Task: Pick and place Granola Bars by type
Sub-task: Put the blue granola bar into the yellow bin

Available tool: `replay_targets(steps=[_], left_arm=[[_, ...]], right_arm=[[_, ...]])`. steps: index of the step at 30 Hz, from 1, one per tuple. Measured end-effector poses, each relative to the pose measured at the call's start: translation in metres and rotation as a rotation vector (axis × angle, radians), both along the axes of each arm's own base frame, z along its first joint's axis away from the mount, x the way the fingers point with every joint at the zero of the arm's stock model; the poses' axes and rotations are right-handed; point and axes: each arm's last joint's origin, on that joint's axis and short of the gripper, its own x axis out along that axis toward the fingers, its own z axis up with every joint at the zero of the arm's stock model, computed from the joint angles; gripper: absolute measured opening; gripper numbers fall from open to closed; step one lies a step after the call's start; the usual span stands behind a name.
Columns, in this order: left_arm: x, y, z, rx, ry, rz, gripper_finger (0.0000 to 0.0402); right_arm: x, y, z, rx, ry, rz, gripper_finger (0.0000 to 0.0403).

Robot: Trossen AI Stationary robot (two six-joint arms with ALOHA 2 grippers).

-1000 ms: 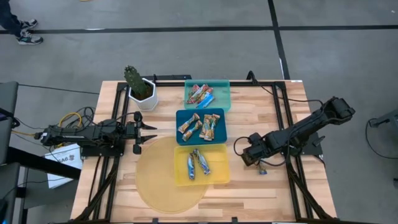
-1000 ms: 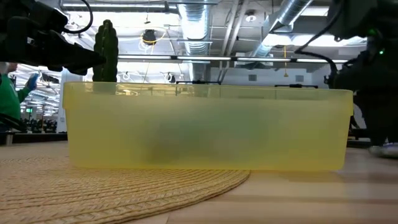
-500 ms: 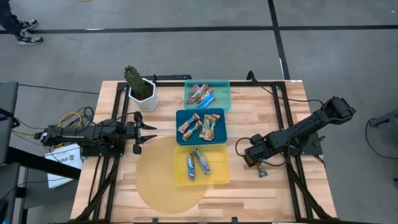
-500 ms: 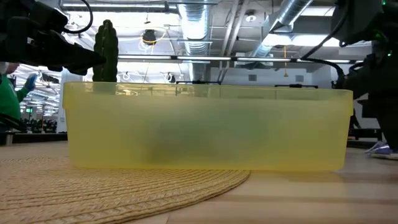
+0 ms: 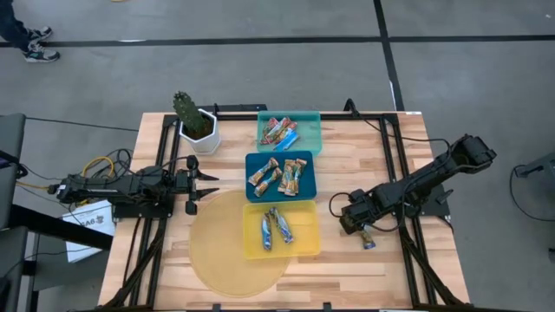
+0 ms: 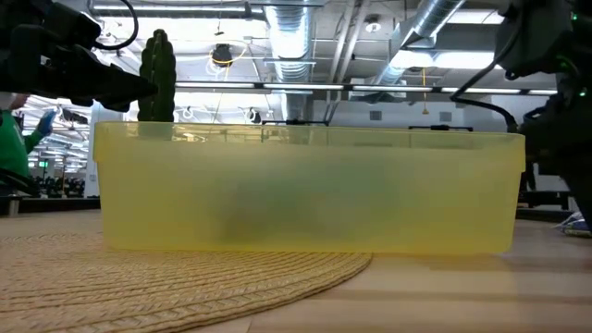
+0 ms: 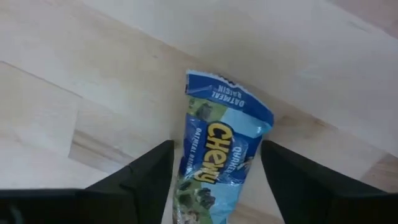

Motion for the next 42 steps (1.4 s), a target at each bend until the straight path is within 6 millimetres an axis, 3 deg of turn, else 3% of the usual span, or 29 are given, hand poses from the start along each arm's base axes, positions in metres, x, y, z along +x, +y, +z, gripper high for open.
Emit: replay_targets(steps=[10,14,22,33,42], left_arm=[[0.000,0.000,0.000,-0.001,0.000,0.000,0.0137],[0.000,0.000,0.000,0.001,0.000,0.000,0.0137],[0.000,0.000,0.000,-0.001,-0.001,0.000,0.0137],[0.000,0.000,0.000,-0.001,0.000,0.000,0.0137],[0.000,0.000,0.000,0.001,0.000,0.000,0.0137]], right_arm=[[0.000,0.000,-0.001,0.007,-0.005,-0.001,0.0094],[0.003,0.001,0.000,0.021,-0.032,-0.001,0.0061],[0.015,0.006,0.003,0.073,-0.179,0.028,0.0052],[0.032,0.014,0.035,0.212,-0.533,0.097,0.0051],[0.040,0.012,0.060,0.218,-0.792,0.140,0.0051]])
